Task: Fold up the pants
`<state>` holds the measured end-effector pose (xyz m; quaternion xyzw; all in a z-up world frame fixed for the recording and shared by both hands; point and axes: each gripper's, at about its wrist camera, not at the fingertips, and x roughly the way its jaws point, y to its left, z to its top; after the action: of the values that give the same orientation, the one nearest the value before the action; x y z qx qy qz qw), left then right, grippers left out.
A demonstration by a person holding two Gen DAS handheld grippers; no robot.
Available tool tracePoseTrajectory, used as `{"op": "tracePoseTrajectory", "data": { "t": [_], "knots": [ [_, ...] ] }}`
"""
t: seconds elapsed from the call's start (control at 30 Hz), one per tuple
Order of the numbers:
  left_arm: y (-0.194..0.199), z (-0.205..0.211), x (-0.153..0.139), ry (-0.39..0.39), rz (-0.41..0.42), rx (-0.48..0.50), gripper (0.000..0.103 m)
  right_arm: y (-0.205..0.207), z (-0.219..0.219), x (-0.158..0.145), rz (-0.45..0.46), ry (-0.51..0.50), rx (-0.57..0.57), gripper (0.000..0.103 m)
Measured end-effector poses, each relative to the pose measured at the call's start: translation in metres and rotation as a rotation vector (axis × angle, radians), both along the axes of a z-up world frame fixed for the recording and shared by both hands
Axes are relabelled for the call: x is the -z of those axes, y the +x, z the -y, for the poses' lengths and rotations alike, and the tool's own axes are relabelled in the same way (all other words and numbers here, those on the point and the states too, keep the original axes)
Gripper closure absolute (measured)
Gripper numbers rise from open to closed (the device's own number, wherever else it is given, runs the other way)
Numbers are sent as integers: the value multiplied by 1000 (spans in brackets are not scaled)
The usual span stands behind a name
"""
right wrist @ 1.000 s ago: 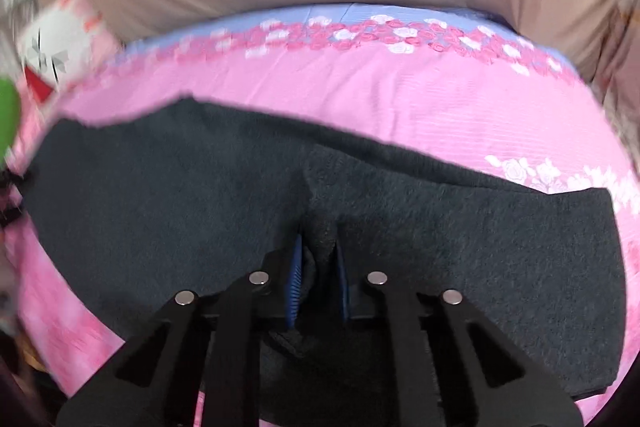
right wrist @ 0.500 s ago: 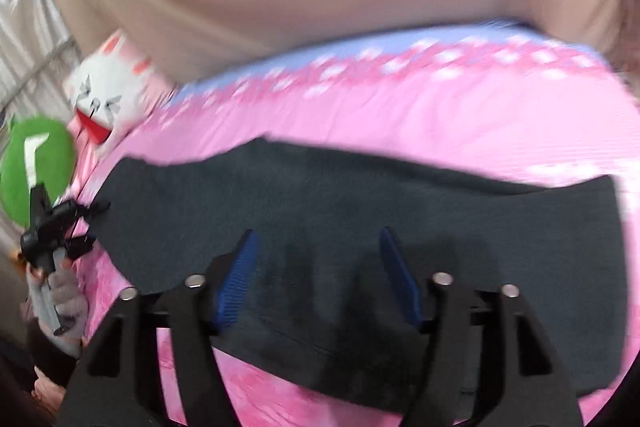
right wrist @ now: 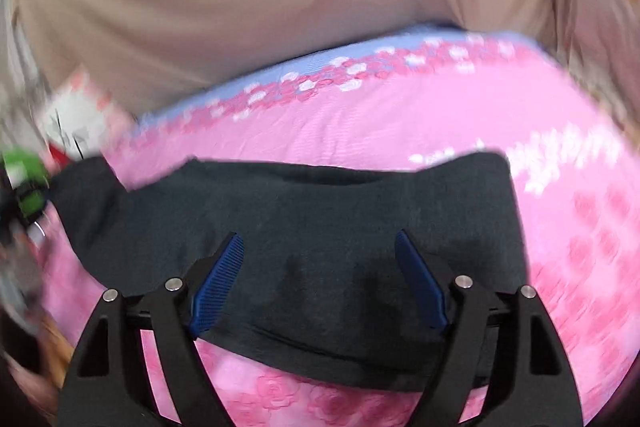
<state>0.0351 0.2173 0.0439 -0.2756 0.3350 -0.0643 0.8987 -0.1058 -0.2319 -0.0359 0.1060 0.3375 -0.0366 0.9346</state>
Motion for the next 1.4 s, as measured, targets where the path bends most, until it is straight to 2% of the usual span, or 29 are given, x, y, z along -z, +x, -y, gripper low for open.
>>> {"op": "tracePoseTrajectory", "data": {
  "t": [0.03,0.1,0.13,0.2,0.23,0.27,0.3,0.37,0.5,0.57,0.6,0.63,0.7,0.73,0.77,0.83,0.93,0.97,1.03,1.07,1.1,1.13,1.17,1.27,1.3,1.4],
  "knots": [
    [-2,-6,5,5,-8,-15,79,-4,12,1,-5,-31,55,28],
    [-8,-21,17,15,-20,-48,79,-13,43,5,-14,28,130,29],
    [-10,-29,22,9,-25,-59,79,-17,61,9,-32,72,171,33],
    [-12,-43,33,-10,-40,-76,79,-19,77,16,-52,95,192,36],
    [-11,-49,40,-15,-56,-89,79,-16,81,21,-69,100,180,42],
    [-11,-53,46,-18,-69,-97,79,-13,82,25,-85,114,156,63],
    [-10,-56,52,-22,-83,-105,79,-11,82,29,-98,124,137,76],
    [-12,-63,63,-32,-105,-122,79,-13,94,27,-92,131,145,93],
    [-15,-72,76,-41,-118,-130,78,-47,166,31,-56,235,324,95],
    [-15,-77,83,-78,-131,-129,78,-60,190,41,-84,230,416,92],
    [-14,-80,85,-101,-133,-126,78,-66,196,44,-96,254,433,92],
    [-14,-82,87,-120,-134,-123,77,-76,195,41,-65,292,440,91],
    [-14,-82,87,-120,-136,-125,77,-83,176,25,7,303,392,86],
    [-14,-81,86,-113,-133,-125,77,-75,152,13,26,286,312,75],
    [-14,-80,85,-102,-130,-126,77,-64,131,5,24,272,240,55],
    [-13,-77,84,-84,-132,-128,76,-31,69,-2,-14,222,42,34],
    [-14,-76,84,-74,-127,-129,75,14,-26,12,-103,124,-215,38],
    [-15,-78,85,-80,-127,-129,75,27,-48,20,-133,85,-254,42],
    [-15,-80,88,-96,-128,-126,75,45,-70,36,-173,-21,-245,51],
    [-15,-81,89,-107,-129,-123,75,48,-73,36,-158,-69,-225,64],
    [-15,-82,90,-116,-128,-120,75,50,-69,33,-164,-55,-206,75],
    [-16,-83,91,-123,-128,-117,75,52,-57,27,-158,39,-199,93],
    [-15,-84,92,-131,-126,-112,75,50,-47,17,-124,121,-195,93],
    [-14,-84,94,-141,-125,-104,75,51,-38,1,-76,168,-202,93],
    [-14,-85,94,-144,-123,-103,75,57,-38,6,-82,165,-220,92],
    [-13,-86,96,-156,-124,-103,75,67,-49,28,-169,122,-247,80]
  ]
}}
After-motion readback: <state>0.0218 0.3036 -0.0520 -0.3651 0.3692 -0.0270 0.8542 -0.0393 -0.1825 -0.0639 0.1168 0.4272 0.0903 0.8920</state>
